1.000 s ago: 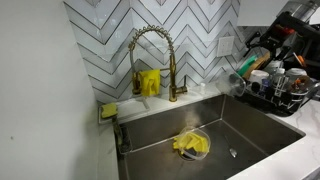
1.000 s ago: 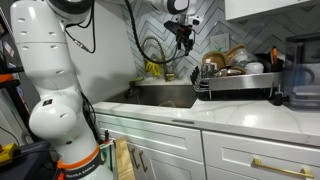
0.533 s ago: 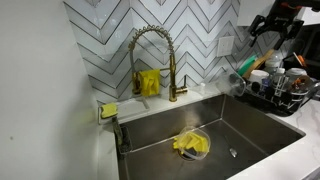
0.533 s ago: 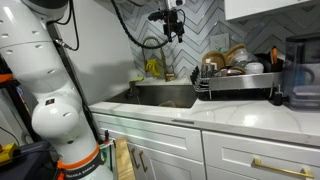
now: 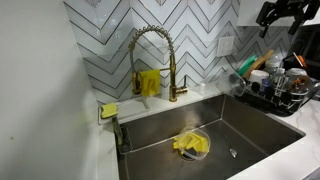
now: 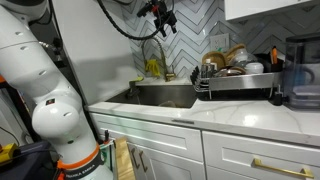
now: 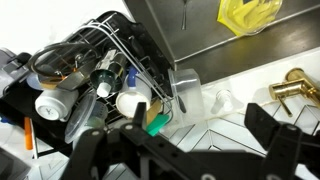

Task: Hang the container on the cup holder

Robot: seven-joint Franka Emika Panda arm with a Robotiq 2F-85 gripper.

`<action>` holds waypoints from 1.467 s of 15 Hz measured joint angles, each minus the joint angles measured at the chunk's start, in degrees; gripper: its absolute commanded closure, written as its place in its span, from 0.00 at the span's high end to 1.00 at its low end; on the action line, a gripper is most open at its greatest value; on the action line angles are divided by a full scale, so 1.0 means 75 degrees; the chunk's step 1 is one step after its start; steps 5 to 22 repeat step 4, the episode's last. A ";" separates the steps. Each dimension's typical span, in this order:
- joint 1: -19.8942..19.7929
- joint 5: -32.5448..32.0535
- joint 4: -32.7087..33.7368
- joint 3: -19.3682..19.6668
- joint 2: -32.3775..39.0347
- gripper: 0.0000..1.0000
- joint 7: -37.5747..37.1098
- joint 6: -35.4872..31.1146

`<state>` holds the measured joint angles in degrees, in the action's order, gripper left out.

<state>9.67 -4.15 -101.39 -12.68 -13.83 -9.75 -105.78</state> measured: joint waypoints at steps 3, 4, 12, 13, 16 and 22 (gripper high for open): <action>-0.0001 -0.0014 -0.0189 -0.0019 -0.0288 1.00 -0.0002 -0.0012; -0.0002 -0.0015 -0.0210 -0.0019 -0.0310 1.00 -0.0002 -0.0017; -0.0002 -0.0015 -0.0210 -0.0019 -0.0310 1.00 -0.0002 -0.0017; -0.0002 -0.0015 -0.0210 -0.0019 -0.0310 1.00 -0.0002 -0.0017; -0.0002 -0.0015 -0.0210 -0.0019 -0.0310 1.00 -0.0002 -0.0017; -0.0002 -0.0015 -0.0210 -0.0019 -0.0310 1.00 -0.0002 -0.0017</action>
